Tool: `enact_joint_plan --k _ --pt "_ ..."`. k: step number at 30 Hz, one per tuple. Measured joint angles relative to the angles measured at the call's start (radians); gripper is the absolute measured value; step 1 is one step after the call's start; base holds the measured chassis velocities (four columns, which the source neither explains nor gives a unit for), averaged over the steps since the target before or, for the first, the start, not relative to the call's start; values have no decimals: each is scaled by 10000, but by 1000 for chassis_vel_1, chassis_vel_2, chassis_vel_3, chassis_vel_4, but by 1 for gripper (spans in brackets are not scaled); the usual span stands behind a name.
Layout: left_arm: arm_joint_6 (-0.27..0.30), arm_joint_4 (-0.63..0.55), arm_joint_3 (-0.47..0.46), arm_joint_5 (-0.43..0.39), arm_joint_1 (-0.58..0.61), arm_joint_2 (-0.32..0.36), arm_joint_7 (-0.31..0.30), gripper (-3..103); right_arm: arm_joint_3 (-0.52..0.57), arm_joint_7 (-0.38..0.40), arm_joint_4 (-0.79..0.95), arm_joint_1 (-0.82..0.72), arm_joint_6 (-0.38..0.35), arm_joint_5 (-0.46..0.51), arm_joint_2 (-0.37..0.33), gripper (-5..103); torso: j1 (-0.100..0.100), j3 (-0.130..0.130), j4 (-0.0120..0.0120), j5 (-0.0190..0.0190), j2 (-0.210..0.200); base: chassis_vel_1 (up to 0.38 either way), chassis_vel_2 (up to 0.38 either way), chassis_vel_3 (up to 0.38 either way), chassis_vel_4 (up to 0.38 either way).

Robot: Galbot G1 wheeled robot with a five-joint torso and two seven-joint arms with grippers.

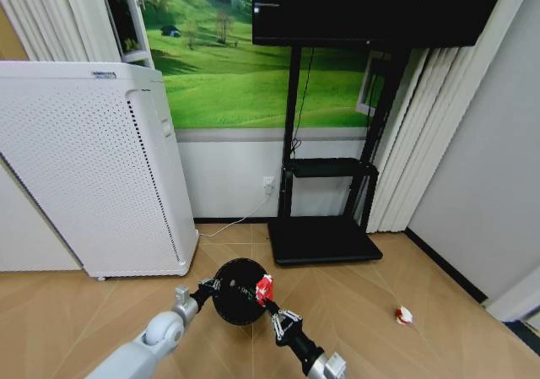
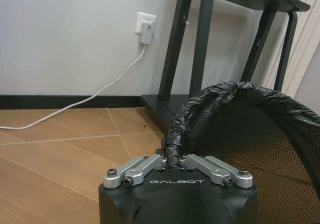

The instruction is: Pick up the trash bin and place the garbage on the floor into it.

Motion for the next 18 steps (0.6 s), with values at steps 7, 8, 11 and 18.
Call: enact_joint_plan --k 7,8,11,18 --pt "-31 70 242 89 -99 -145 90 4 -813 342 -432 114 105 -575 300 2 0 0 0 -1 0 0 0 0 0" --pt "-31 70 242 89 -99 -145 90 4 -813 342 -432 114 105 -575 300 2 0 0 0 -1 0 0 0 0 0" --pt "-30 -245 304 95 27 -94 135 4 -1159 496 -701 119 121 -753 552 2 0 0 0 0 0 0 0 0 0" --pt "199 -1170 45 164 624 210 242 4 -1365 926 -1427 622 157 -618 1092 2 0 0 0 0 -2 0 0 0 0"
